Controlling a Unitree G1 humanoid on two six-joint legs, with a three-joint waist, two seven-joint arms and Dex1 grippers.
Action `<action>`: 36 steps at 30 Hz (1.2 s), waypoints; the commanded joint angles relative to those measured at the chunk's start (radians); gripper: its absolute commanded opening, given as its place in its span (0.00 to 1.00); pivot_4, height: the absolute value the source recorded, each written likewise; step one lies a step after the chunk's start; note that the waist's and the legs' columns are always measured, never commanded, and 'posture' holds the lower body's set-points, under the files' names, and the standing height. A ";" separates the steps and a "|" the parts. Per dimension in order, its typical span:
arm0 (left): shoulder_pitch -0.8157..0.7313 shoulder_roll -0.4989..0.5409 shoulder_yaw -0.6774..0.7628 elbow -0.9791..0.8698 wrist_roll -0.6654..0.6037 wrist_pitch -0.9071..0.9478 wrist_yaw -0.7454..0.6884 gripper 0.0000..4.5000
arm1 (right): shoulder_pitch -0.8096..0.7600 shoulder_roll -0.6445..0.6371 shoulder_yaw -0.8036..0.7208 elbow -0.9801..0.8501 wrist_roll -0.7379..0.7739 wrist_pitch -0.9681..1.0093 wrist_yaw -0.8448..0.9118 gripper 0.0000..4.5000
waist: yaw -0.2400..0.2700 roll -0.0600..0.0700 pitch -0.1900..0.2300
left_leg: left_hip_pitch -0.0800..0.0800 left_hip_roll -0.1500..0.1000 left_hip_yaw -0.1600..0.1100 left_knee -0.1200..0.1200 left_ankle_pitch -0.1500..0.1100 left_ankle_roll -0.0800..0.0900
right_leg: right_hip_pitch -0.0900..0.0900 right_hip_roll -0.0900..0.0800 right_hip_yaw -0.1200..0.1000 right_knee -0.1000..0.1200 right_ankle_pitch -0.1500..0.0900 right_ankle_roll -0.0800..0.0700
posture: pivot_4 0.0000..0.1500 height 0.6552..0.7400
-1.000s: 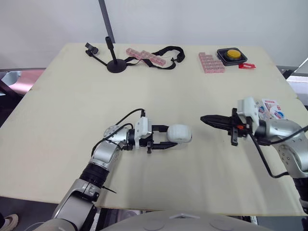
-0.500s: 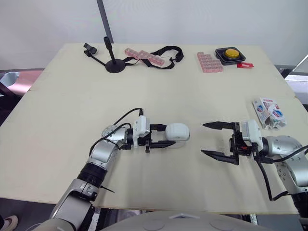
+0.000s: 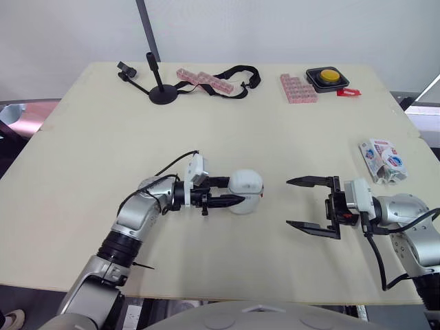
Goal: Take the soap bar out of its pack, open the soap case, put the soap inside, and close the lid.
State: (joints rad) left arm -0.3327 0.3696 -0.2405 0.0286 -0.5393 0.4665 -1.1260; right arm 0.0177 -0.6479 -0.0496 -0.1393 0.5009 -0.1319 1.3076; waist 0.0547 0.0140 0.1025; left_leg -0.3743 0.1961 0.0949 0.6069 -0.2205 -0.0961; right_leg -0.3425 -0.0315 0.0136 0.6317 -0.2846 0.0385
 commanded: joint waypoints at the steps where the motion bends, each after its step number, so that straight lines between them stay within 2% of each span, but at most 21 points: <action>1: -0.032 0.012 0.050 -0.068 -0.125 0.296 0.088 0.42 | -0.012 -0.011 -0.030 -0.003 -0.001 -0.022 -0.009 1.00 | 0.001 0.000 0.000 | 0.000 0.000 0.000 0.000 0.001 -0.002 | 0.000 0.000 0.000 0.000 0.000 0.000 | 1.00 0.99; 8: -0.127 -0.056 0.177 0.004 -0.319 0.826 0.296 0.42 | -0.019 -0.005 -0.009 0.006 -0.022 -0.030 -0.024 1.00 | 0.008 0.000 0.000 | -0.001 -0.002 0.000 0.000 0.002 -0.003 | 0.000 0.000 0.001 -0.001 0.000 0.000 | 1.00 0.99; 12: -0.175 -0.112 0.264 0.098 -0.357 1.035 0.379 0.42 | -0.024 -0.002 -0.004 0.008 -0.028 -0.029 -0.029 1.00 | 0.013 0.000 0.001 | -0.002 -0.002 0.000 0.000 0.001 -0.003 | 0.000 0.000 0.001 -0.002 0.000 0.000 | 1.00 0.99; 18: -0.198 -0.151 0.300 0.171 -0.307 1.095 0.455 0.42 | -0.012 -0.001 0.001 -0.006 -0.016 -0.005 -0.030 1.00 | 0.025 -0.001 0.001 | -0.002 -0.003 0.000 0.000 0.001 -0.003 | 0.001 0.000 0.000 -0.005 0.000 0.000 | 1.00 0.99; 27: -0.186 -0.096 0.193 0.157 -0.251 1.005 0.424 0.42 | 0.006 -0.002 -0.001 -0.012 -0.012 0.018 -0.027 1.00 | 0.025 -0.001 0.001 | -0.001 -0.003 -0.001 -0.001 0.001 -0.003 | 0.004 -0.001 -0.001 -0.007 0.000 0.001 | 1.00 0.99; 29: -0.188 -0.085 0.176 0.164 -0.243 0.980 0.415 0.66 | 0.005 -0.001 0.001 -0.011 -0.014 0.020 -0.029 1.00 | 0.024 -0.001 0.001 | 0.000 -0.003 -0.001 -0.001 0.001 -0.003 | 0.004 -0.001 -0.001 -0.007 0.000 0.001 | 1.00 0.99; 31: -0.189 -0.073 0.159 0.165 -0.233 0.952 0.401 0.80 | 0.005 0.000 0.003 -0.012 -0.016 0.022 -0.031 1.00 | 0.023 0.000 0.001 | 0.000 -0.003 -0.002 -0.002 0.001 -0.003 | 0.005 -0.001 -0.001 -0.008 0.000 0.001 | 1.00 0.99; 34: -0.191 -0.060 0.142 0.163 -0.219 0.921 0.381 1.00 | 0.005 0.000 0.004 -0.014 -0.018 0.026 -0.033 1.00 | 0.024 0.000 0.001 | 0.002 -0.003 -0.002 -0.002 0.002 -0.003 | 0.008 -0.002 -0.002 -0.008 0.000 0.001 | 1.00 0.99; 36: -0.190 -0.046 0.130 0.153 -0.214 0.900 0.367 1.00 | 0.004 -0.002 0.007 -0.015 -0.018 0.028 -0.033 1.00 | 0.023 0.000 0.001 | 0.004 -0.004 -0.002 -0.003 0.002 -0.003 | 0.010 -0.003 -0.002 -0.008 0.000 0.001 | 1.00 0.99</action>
State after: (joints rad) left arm -0.5320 0.2836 -0.1011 0.1572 -0.8310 1.4140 -0.7928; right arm 0.0250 -0.6466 -0.0362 -0.1285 0.4695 -0.1032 1.2748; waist 0.0776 0.0138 0.1035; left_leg -0.3685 0.1919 0.0926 0.6040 -0.2189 -0.0990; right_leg -0.3309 -0.0347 0.0112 0.6236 -0.2841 0.0392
